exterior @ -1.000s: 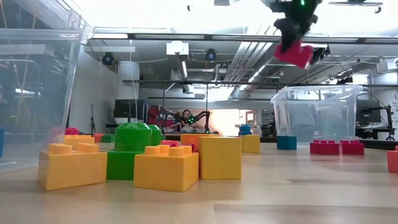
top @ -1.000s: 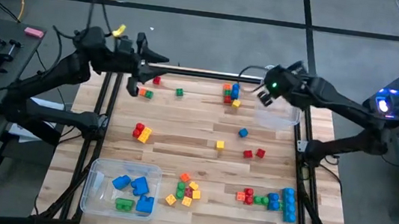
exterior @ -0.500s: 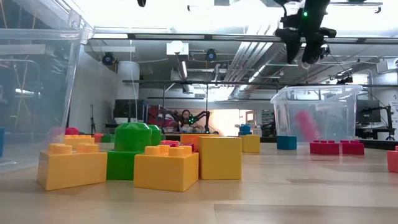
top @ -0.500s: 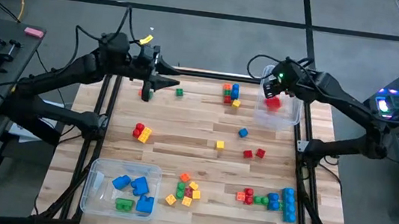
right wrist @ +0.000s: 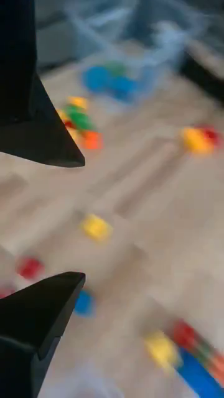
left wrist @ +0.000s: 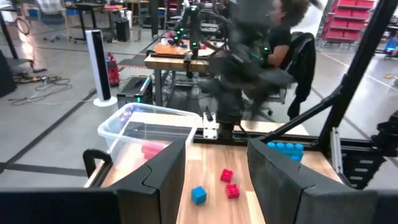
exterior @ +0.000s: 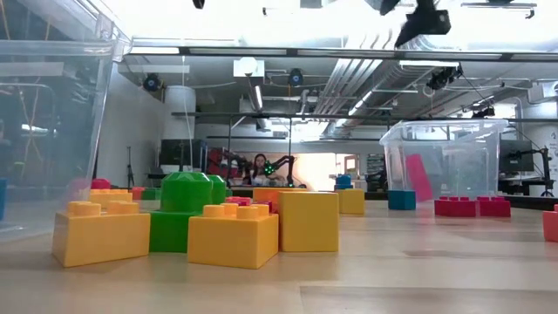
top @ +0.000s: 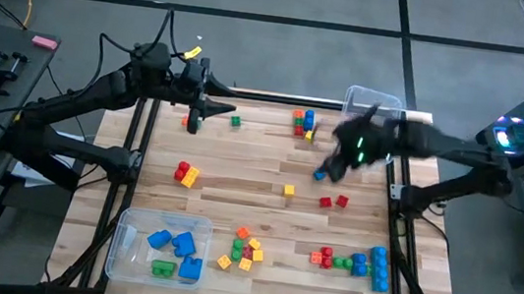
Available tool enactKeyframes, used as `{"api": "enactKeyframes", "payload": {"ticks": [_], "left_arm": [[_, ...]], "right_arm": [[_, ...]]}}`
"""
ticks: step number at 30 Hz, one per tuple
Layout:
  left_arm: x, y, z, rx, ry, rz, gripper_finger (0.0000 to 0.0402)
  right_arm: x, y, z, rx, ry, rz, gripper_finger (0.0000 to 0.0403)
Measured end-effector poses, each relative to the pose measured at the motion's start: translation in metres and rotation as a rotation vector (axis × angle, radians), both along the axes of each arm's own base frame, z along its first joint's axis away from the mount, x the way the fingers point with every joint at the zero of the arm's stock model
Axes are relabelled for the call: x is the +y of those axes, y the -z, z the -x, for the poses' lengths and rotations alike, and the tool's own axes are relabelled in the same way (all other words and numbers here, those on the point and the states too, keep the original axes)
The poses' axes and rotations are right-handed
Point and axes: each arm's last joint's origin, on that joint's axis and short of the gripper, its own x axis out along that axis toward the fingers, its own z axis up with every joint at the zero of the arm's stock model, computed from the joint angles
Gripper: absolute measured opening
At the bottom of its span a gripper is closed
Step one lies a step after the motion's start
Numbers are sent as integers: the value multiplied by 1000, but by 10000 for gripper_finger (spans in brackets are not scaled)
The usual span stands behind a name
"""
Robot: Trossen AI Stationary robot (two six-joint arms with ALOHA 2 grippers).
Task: Sort blocks by size
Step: Put the large blue game piece into the right transparent bin
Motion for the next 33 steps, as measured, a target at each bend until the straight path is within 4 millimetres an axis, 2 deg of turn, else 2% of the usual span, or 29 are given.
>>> {"api": "enactKeyframes", "payload": {"ticks": [3,6,9,12,16,21,33], "left_arm": [[0,0,0,0,-6,0,161],[0,0,0,-1,-7,6,161],[0,0,0,-1,-7,8,161],[0,0,0,-1,-7,6,161],[0,0,0,-1,-7,4,161],[0,0,0,-1,-7,4,161],[0,0,0,-1,-8,7,161]], "right_arm": [[40,23,-4,100,-23,-138,288],[77,47,0,250,-60,-292,288],[103,73,16,490,18,-402,288],[121,91,35,697,142,-475,288],[133,114,55,895,277,-502,288],[136,141,71,1026,360,-478,288],[130,190,79,1011,382,-504,288]]}}
